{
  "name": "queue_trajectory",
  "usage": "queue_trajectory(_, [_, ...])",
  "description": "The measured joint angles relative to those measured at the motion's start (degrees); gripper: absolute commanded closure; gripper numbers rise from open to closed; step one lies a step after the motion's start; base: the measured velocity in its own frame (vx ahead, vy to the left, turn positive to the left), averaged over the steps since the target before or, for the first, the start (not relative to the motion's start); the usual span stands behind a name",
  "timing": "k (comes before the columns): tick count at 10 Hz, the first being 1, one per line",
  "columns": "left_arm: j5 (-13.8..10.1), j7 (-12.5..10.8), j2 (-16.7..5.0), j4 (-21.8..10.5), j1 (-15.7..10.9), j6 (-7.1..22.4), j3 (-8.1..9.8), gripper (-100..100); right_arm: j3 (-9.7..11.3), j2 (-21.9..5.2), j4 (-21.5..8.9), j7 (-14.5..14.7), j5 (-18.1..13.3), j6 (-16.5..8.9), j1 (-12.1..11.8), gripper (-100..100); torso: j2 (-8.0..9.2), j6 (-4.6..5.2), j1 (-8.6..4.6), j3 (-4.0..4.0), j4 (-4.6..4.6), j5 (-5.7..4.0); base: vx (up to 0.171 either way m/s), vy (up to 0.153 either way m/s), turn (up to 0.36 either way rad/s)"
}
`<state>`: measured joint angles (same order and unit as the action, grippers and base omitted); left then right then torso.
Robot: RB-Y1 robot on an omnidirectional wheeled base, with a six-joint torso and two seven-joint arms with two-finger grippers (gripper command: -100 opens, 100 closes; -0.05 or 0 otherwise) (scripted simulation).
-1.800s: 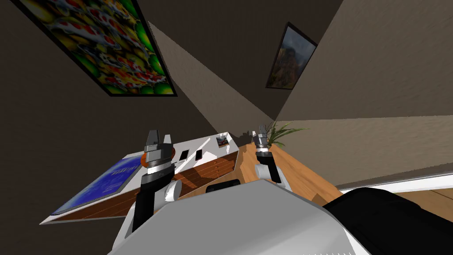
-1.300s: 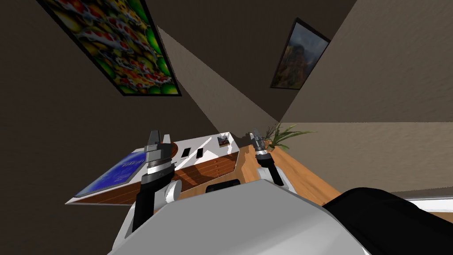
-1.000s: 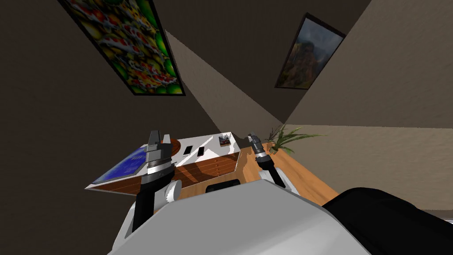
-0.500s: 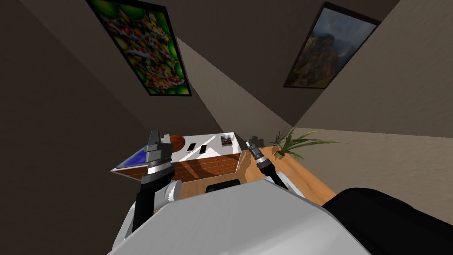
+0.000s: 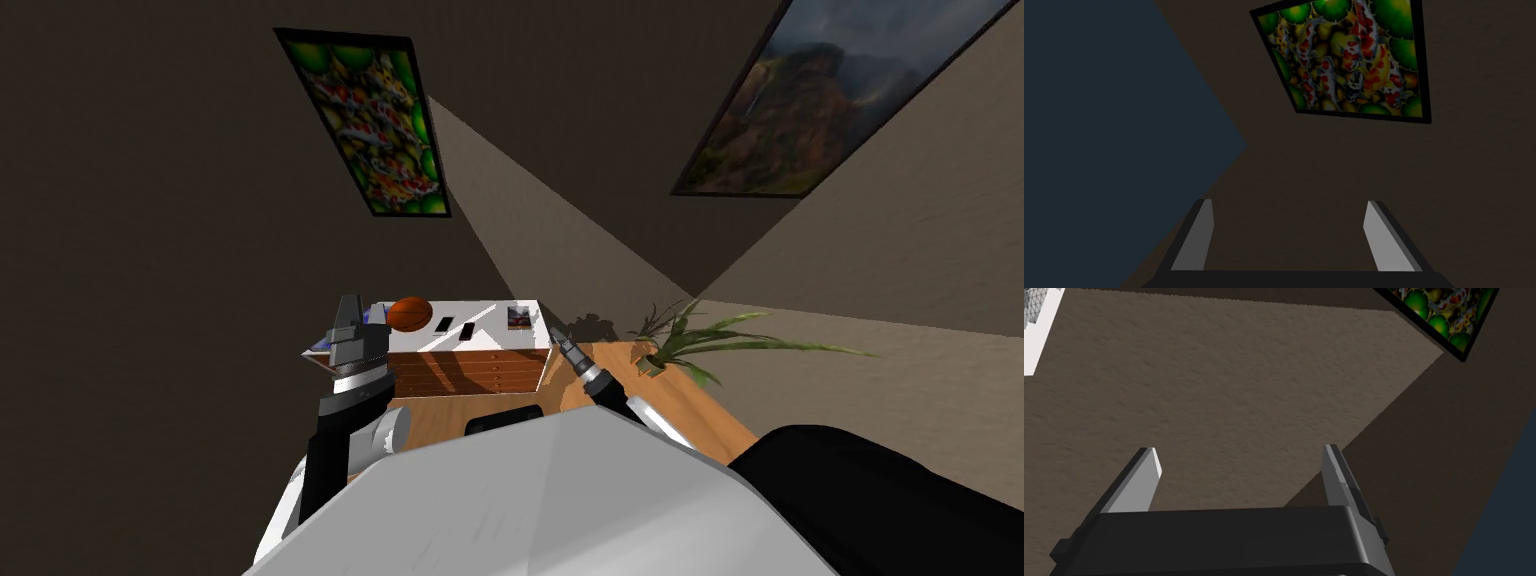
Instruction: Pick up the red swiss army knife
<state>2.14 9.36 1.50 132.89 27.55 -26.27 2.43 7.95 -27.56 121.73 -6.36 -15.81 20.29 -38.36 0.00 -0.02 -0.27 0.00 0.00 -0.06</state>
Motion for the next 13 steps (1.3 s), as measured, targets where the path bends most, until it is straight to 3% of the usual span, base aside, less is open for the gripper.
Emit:
queue_trajectory(2, [0.0,0.0,0.0,0.0,0.0,0.0,0.0,0,1.0,-2.89,-1.95,-0.39,-1.53,0.42,-1.36,-100,-0.01,0.0,0.03,-0.01,0.0,0.01,-0.021,-0.047,0.246])
queue_trajectory(4, [0.0,0.0,0.0,0.0,0.0,0.0,0.0,0,2.32,-5.85,-1.68,-0.73,-3.41,-0.12,-3.78,-100,-0.04,0.01,0.04,-0.02,-0.01,0.01,-0.01,-0.049,0.262])
queue_trajectory(7, [0.0,0.0,0.0,0.0,0.02,0.0,0.01,0,3.82,-10.39,-3.16,-1.7,-5.73,-0.92,-5.31,-100,-0.08,0.06,0.05,-0.04,-0.01,0.01,-0.012,-0.04,0.323])
queue_trajectory(12, [0.0,0.0,0.0,0.0,0.01,0.0,0.0,0,6.57,-18.25,-6.81,-3.52,-10.55,-1.27,-8.23,-100,-0.16,0.02,0.12,-0.09,-0.03,0.03,-0.001,-0.026,0.316])
queue_trajectory(13, [0.0,0.0,0.0,0.0,0.01,0.0,0.01,0,7.87,-19.49,-8.66,-3.78,-12.35,-1.27,-9.02,-100,-0.2,0.03,0.1,-0.11,-0.04,0.02,0.013,-0.023,0.365])
